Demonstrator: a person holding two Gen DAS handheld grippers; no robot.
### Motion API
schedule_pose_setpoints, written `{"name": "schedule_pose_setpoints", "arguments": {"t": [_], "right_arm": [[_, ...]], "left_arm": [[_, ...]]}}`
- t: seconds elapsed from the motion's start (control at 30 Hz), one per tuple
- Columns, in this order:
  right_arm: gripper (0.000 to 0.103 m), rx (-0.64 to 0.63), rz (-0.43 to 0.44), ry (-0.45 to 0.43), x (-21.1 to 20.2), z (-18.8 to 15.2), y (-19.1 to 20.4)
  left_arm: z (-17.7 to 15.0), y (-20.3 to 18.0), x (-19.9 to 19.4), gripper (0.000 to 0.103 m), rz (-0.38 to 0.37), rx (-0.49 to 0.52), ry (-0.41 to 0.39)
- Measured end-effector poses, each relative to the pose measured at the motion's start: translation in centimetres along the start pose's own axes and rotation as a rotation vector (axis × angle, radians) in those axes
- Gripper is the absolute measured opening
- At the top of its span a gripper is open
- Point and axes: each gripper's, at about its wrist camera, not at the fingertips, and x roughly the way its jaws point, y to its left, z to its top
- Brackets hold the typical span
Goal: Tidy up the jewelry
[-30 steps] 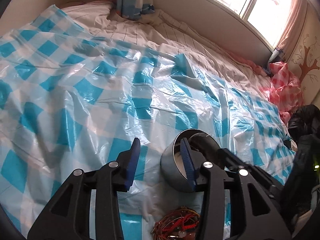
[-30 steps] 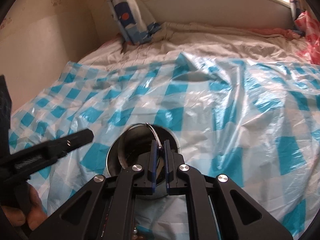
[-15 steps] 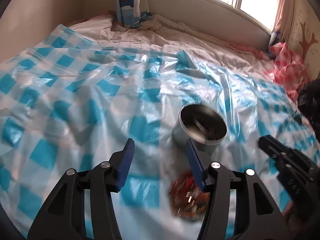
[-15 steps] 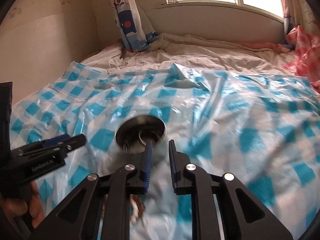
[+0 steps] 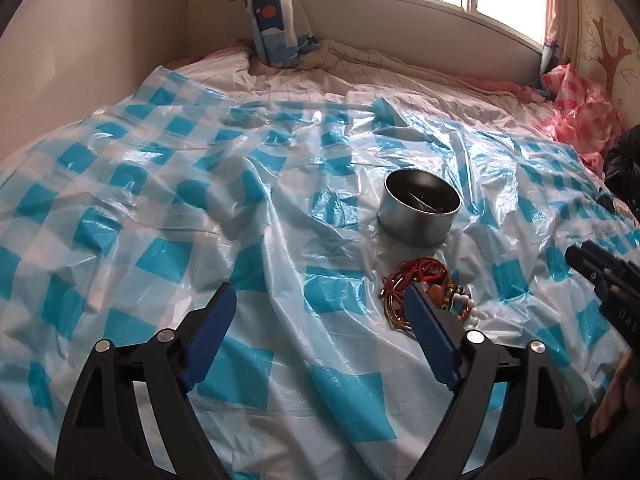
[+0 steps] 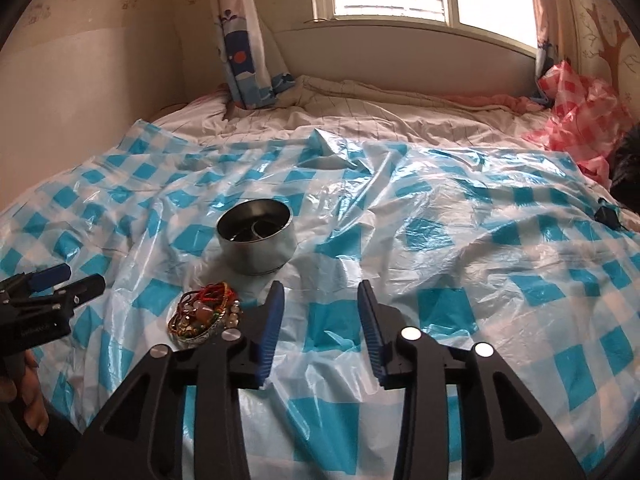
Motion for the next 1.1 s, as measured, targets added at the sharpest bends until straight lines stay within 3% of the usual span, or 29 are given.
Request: {"name": "schedule_pose_setpoints", "arguments": {"t": [0.07, 0.6, 0.77, 0.87, 1.0, 1.1], "right_arm": [[0.044, -0.020, 0.003, 0.002, 0.1, 0.0, 0.5], [0.049, -0.040, 0.012, 0.011, 0.6, -0.2, 1.3], [0.049, -0.050, 0.023, 0.020, 0.9, -0.3, 1.5], [0.052, -0.051, 0.025, 0.032, 1.2, -0.4, 1.6], [0.052, -0.058, 0.061, 0.071, 2.4, -0.4, 2.0], [0.052, -0.067, 0.071, 0.107, 3.6, -0.4, 2.3]], "left_arm": [[-0.1, 0.2, -0.2, 0.090, 0.005, -0.009, -0.021], [0.1, -1.1, 0.3, 0.092, 0.026, 0.037, -0.014], [0.3, -1.3, 1.3, 0.092, -0.069, 0.007, 0.009], [0.7, -2.7, 2.7, 0.092, -0.103, 0.052, 0.028], [1.3, -4.8, 5.3, 0.092, -0.121, 0.106, 0.074], [1.4, -5.6, 7.1, 0.085, -0.125, 0.120, 0.116]]}}
